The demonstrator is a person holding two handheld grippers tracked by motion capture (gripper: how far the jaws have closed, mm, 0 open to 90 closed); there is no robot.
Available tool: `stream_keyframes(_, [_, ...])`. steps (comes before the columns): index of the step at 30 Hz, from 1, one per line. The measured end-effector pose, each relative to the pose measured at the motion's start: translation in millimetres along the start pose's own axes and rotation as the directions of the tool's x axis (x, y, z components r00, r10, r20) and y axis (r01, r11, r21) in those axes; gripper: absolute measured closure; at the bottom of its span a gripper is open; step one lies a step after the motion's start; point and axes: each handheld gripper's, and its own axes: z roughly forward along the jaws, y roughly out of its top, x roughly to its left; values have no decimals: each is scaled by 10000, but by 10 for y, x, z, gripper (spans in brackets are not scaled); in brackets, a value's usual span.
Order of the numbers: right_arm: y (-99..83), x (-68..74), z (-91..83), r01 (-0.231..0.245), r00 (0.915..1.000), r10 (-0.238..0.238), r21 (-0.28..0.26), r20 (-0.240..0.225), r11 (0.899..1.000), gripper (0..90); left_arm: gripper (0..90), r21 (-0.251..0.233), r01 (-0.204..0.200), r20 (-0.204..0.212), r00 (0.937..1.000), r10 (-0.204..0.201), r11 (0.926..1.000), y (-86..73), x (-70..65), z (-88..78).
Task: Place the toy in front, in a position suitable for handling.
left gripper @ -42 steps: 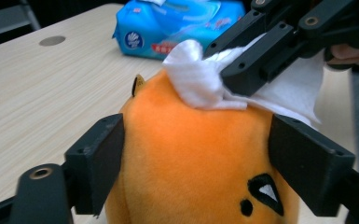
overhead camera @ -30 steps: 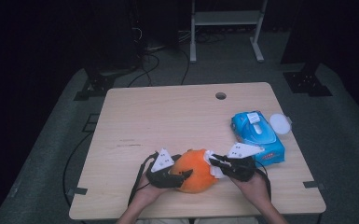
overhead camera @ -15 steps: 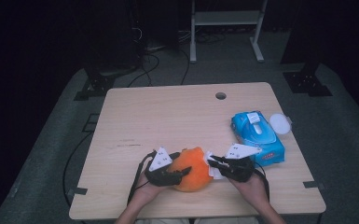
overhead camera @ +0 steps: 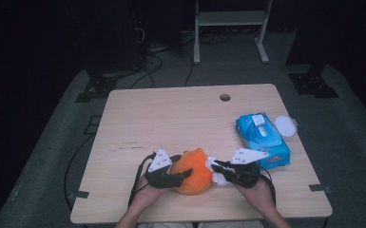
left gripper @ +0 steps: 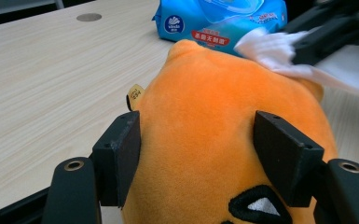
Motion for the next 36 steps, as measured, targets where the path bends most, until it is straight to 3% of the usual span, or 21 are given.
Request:
stream_keyframes(3, [76,180,21,669,9965,-679,-212,-484,9975,795,337,-3,35,58,10000,-35,10000,-2,-3,6])
stream_keyframes(5, [98,254,56,1299,9913,-1298,16,-226,9915,795,337,-7,36,107,9999,-35,10000,-3,-13,0])
stream_keyframes(6, [95,233,62,1281,9917,-1280,62,-155,9917,795,337,-27,26,138,9999,-25,10000,-4,-19,-2])
stream_keyframes(10, [31,12,46,344,9988,-349,149,333,9993,795,343,-110,-350,236,9991,352,9993,12,-110,32])
stream_keyframes(13, [20,-55,38,-50,9992,49,9,402,10000,795,343,-140,-1034,276,9942,1038,9945,31,-235,65])
stream_keyframes(15, [60,-14,51,185,9990,-179,-134,398,9997,795,343,-100,-1351,243,9905,1354,9908,43,-298,76])
stream_keyframes(17, [93,20,75,328,9986,-319,-202,421,9993,794,343,-107,-1374,198,9903,1376,9905,44,-309,73])
stream_keyframes(21, [53,-21,91,134,9997,-132,-94,189,9999,795,294,-335,-838,586,9946,857,9959,73,-225,26])
stream_keyframes(24, [27,39,70,298,9993,-297,81,-207,9995,794,117,-300,-122,299,9995,131,9995,77,-133,10])
stream_keyframes(26, [18,98,37,346,9981,-340,106,-518,9993,794,81,109,436,657,9969,-443,9990,48,-87,47])
stream_keyframes(28, [15,142,8,523,9973,-514,167,-533,9985,794,103,542,876,1226,9880,-937,9947,19,-72,98])
stream_keyframes(31, [31,120,0,474,9982,-467,168,-367,9987,794,296,497,596,1025,9926,-644,9970,49,-95,87])
stream_keyframes(33, [61,80,-14,244,9993,-244,8,-266,9997,795,384,-155,259,808,9964,-245,9995,66,-138,63])
stream_keyframes(35, [127,79,-53,345,9993,-350,-328,-164,9989,794,419,-731,-763,236,9967,782,9944,97,-245,50])
stream_keyframes(36, [166,88,-76,467,9989,-471,-527,-67,9975,795,427,-869,-1344,-77,9909,1342,9871,118,-309,54])
